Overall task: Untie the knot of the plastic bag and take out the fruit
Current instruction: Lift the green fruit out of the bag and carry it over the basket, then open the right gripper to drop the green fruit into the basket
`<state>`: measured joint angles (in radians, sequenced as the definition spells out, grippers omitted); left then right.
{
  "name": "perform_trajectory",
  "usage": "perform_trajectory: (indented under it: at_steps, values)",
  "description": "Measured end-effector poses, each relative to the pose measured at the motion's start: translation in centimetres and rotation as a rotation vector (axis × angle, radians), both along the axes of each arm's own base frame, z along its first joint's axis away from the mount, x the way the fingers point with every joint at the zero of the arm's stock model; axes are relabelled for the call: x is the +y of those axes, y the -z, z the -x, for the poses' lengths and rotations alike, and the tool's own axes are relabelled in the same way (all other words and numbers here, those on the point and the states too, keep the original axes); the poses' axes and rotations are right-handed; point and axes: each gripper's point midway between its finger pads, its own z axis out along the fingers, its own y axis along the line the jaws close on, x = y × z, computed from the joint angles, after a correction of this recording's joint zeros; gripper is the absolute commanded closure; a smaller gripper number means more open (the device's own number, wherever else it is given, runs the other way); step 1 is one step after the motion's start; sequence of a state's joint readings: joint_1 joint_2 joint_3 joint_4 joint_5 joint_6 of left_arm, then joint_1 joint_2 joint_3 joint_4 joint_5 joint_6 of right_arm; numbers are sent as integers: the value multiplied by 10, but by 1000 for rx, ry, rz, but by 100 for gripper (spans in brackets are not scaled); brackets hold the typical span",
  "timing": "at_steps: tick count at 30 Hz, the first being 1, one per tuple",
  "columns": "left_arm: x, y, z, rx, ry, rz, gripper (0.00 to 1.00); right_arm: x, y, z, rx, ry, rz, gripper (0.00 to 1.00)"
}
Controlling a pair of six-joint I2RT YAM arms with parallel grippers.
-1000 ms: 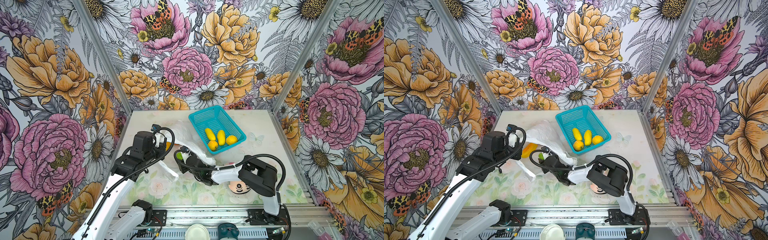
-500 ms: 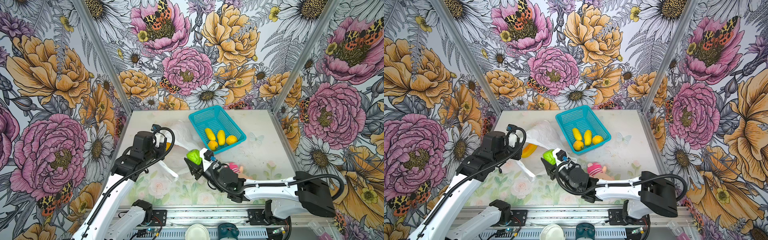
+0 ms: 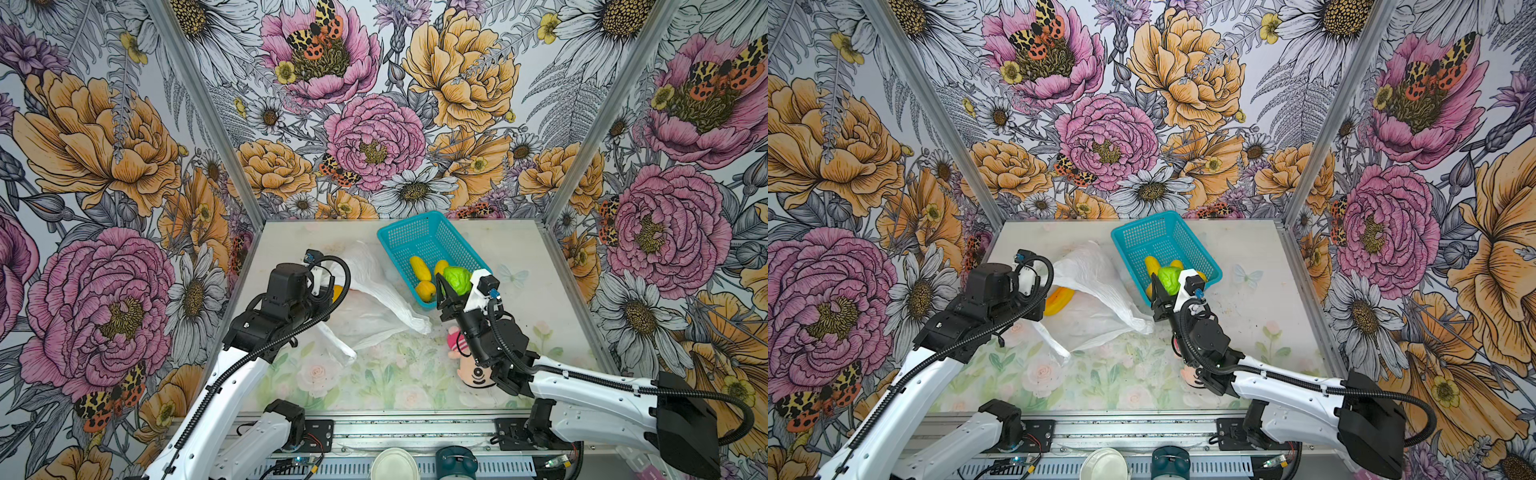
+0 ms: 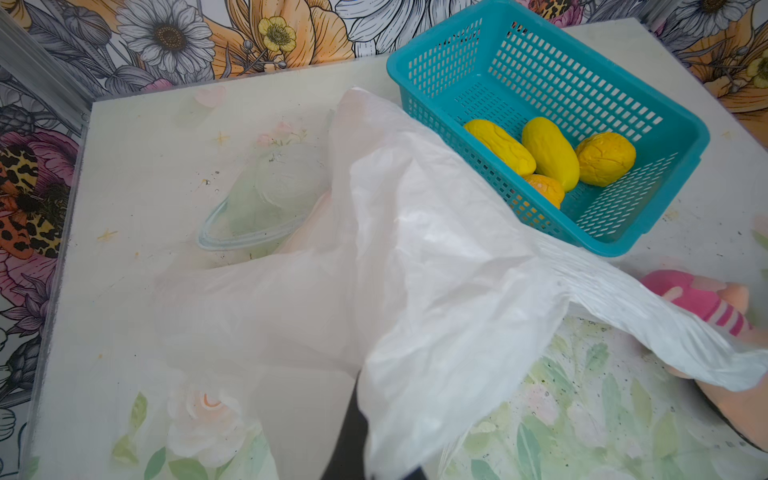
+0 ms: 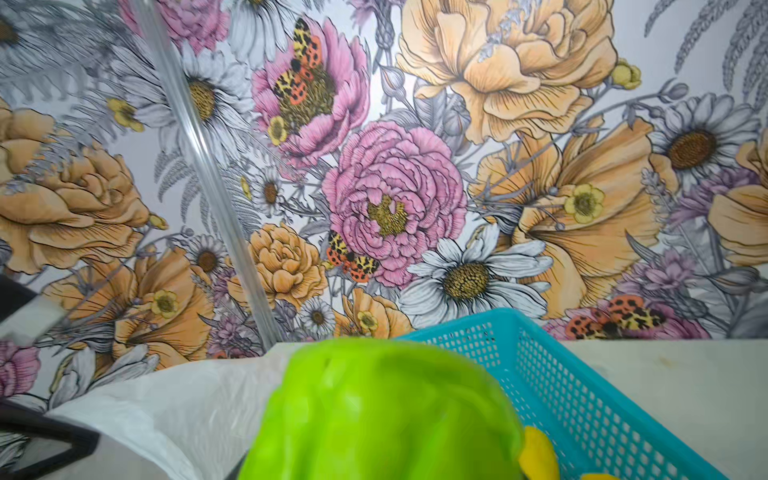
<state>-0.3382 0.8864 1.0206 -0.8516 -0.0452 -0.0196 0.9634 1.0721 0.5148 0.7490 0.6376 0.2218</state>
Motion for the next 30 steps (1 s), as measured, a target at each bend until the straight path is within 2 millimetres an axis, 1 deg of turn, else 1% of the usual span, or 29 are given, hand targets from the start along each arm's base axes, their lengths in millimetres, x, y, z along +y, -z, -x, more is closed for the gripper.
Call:
perform_trajectory:
  at_steps: [4,7,10,13,16,17,19,21,24,27,30]
  values:
    - [0,0,0,0,0,0,100,-16,11,-29,90,77,12,48]
    - [0,0,0,0,0,0,100,-23,16,-49,147,107,18,47]
    - [0,0,0,0,0,0,100,-25,26,-75,225,125,40,48]
    - [0,0,0,0,0,0,100,-27,41,-103,329,134,60,50]
    - [0,0,0,0,0,0,100,-26,64,-134,451,131,80,61]
    - [0,0,0,0,0,0,100,-25,74,-144,498,125,83,61]
    - [0,0,0,0,0,0,100,-23,94,-158,578,115,84,60]
    - [0,0,0,1,0,0,100,-23,121,-164,663,109,86,57]
    - [0,0,0,1,0,-1,100,-22,156,-159,777,101,95,54]
    - [0,1,0,2,0,-1,100,-19,173,-154,842,90,80,54]
    - [0,1,0,2,0,-1,100,-13,181,-151,873,85,55,54]
